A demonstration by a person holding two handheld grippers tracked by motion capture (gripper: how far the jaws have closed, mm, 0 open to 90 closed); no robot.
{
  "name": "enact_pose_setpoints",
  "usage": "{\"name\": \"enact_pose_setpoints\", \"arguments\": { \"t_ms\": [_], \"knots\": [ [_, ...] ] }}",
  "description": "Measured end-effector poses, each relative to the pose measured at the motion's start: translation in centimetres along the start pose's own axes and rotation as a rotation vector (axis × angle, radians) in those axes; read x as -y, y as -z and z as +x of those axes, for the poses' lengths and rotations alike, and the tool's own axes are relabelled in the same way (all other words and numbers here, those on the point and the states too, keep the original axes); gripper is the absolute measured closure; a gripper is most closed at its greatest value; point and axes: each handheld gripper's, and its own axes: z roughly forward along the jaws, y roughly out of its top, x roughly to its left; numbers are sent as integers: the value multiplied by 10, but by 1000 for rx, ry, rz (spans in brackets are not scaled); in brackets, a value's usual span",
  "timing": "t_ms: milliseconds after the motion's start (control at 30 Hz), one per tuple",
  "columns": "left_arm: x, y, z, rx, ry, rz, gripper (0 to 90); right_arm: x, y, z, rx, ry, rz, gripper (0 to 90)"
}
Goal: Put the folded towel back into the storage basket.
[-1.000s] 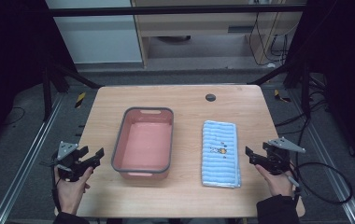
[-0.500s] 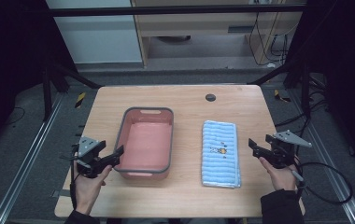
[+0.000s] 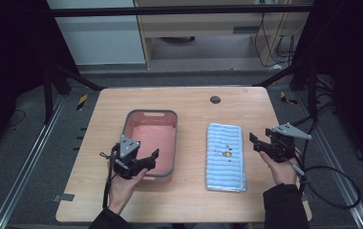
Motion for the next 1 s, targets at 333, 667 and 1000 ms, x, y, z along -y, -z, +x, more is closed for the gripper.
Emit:
{"name": "enact_pose_setpoints", "arguments": {
  "t_ms": [333, 667, 1000],
  "knots": [
    [-4, -23, -44, 72, -37, 21, 294, -3, -19, -5, -1, 0, 15, 405],
    [-2, -42, -79, 122, -62, 33, 322, -4, -39, -7, -12, 26, 47, 420],
    [4, -60, -98, 147, -78, 74, 348, -4, -62, -12, -21, 11, 75, 431]
  ]
}}
